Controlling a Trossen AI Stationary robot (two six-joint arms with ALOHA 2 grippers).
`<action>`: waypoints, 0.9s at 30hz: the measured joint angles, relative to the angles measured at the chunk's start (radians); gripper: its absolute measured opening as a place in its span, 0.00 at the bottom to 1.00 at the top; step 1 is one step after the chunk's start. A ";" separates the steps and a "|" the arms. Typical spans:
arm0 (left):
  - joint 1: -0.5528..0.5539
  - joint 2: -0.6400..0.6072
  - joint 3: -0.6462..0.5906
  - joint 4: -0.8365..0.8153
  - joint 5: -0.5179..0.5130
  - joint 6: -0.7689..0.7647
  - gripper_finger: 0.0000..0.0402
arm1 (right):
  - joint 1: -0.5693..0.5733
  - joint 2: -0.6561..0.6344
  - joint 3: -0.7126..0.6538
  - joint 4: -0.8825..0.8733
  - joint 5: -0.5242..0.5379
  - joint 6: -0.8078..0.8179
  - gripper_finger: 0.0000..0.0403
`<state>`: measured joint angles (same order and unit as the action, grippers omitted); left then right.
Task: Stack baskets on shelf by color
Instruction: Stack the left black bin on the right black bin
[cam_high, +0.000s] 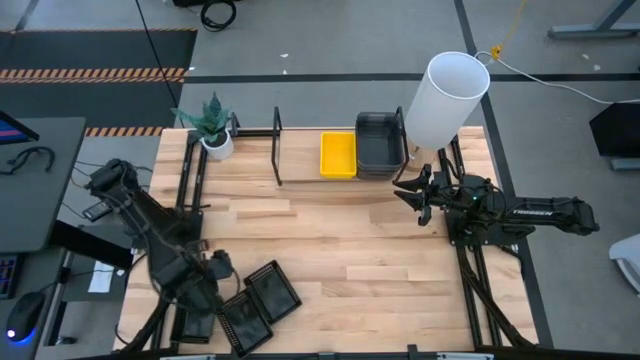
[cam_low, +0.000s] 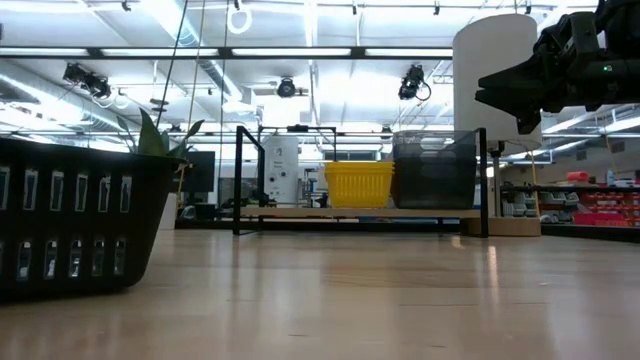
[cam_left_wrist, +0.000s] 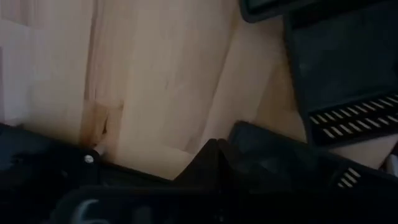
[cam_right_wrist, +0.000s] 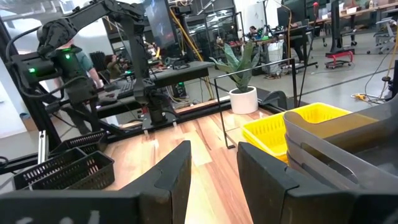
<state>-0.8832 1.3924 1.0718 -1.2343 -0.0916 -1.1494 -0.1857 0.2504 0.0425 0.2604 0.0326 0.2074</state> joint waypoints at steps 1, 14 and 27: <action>-0.015 -0.007 0.000 0.000 -0.009 -0.023 0.02 | 0.000 0.000 0.000 0.000 0.000 0.000 0.34; -0.090 -0.045 -0.174 0.093 0.025 -0.126 0.01 | 0.000 0.000 0.000 0.000 0.000 0.000 0.34; -0.117 -0.249 -0.288 0.223 0.019 -0.198 0.11 | 0.000 0.000 0.000 0.000 0.000 0.000 0.34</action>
<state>-1.0000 1.1431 0.7834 -1.0110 -0.0726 -1.3473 -0.1856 0.2504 0.0425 0.2600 0.0322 0.2075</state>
